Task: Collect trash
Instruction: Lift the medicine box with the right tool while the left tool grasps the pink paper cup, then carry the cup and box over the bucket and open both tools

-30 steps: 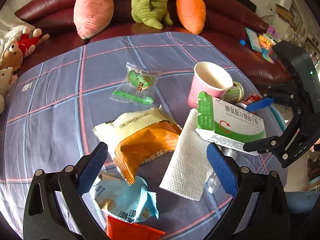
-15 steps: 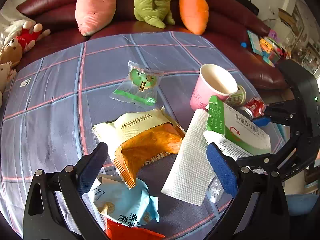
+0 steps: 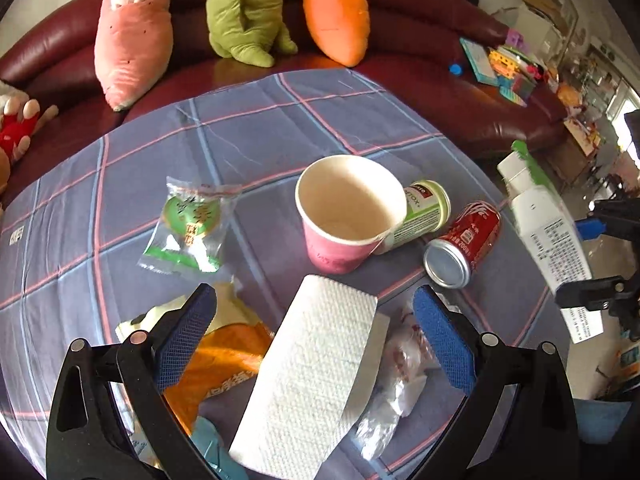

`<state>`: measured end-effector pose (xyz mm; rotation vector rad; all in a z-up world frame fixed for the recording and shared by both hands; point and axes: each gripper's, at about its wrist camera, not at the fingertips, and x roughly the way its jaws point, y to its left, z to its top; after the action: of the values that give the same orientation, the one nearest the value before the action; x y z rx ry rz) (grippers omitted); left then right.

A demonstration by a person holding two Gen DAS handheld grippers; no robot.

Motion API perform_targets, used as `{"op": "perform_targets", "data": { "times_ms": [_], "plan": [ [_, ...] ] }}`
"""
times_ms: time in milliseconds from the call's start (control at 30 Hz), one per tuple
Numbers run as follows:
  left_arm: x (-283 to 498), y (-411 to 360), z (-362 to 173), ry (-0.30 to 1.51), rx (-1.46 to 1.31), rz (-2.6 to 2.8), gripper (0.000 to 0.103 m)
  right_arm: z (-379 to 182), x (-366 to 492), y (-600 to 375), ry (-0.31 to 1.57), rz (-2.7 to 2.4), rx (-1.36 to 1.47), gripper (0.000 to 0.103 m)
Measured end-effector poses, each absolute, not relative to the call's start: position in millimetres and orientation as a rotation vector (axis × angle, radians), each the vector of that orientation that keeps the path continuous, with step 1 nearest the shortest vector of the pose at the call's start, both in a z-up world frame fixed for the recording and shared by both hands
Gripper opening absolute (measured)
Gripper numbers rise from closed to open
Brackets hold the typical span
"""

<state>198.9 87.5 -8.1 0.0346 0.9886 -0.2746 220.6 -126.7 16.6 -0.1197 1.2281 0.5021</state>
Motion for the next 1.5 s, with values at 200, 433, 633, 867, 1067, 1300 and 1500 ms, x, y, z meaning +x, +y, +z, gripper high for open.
{"op": "perform_targets", "data": {
  "times_ms": [200, 433, 633, 867, 1067, 1300, 1500],
  "plan": [
    [234.6, 57.2, -21.5, 1.015, 0.079, -0.284, 0.099, 19.0, 226.3, -181.4, 1.211, 0.403, -0.013, 0.073],
    [257.3, 50.5, -32.7, 1.004, 0.067, -0.268, 0.084, 1.9, 227.6, -204.1, 1.227, 0.347, 0.049, 0.073],
    [251.9, 50.1, -26.5, 0.985, 0.082, -0.224, 0.059, -9.4, 230.0, -212.5, 1.234, 0.346, 0.087, 0.073],
    [232.8, 52.9, 14.6, 0.906, 0.079, -0.185, 0.059, -3.1, 224.5, -228.2, 1.195, 0.344, 0.131, 0.073],
    [213.5, 17.0, 53.5, 0.84, 0.095, -0.249, 0.06, 5.6, 210.5, -259.8, 1.153, 0.305, 0.185, 0.073],
    [199.0, -79.5, 71.7, 0.823, 0.125, -0.437, 0.06, 18.8, 182.0, -347.5, 1.066, 0.141, 0.317, 0.073],
    [193.7, -178.6, 53.3, 0.866, 0.186, -0.581, 0.06, 10.3, 149.3, -435.2, 1.023, -0.03, 0.432, 0.073]
  ]
}}
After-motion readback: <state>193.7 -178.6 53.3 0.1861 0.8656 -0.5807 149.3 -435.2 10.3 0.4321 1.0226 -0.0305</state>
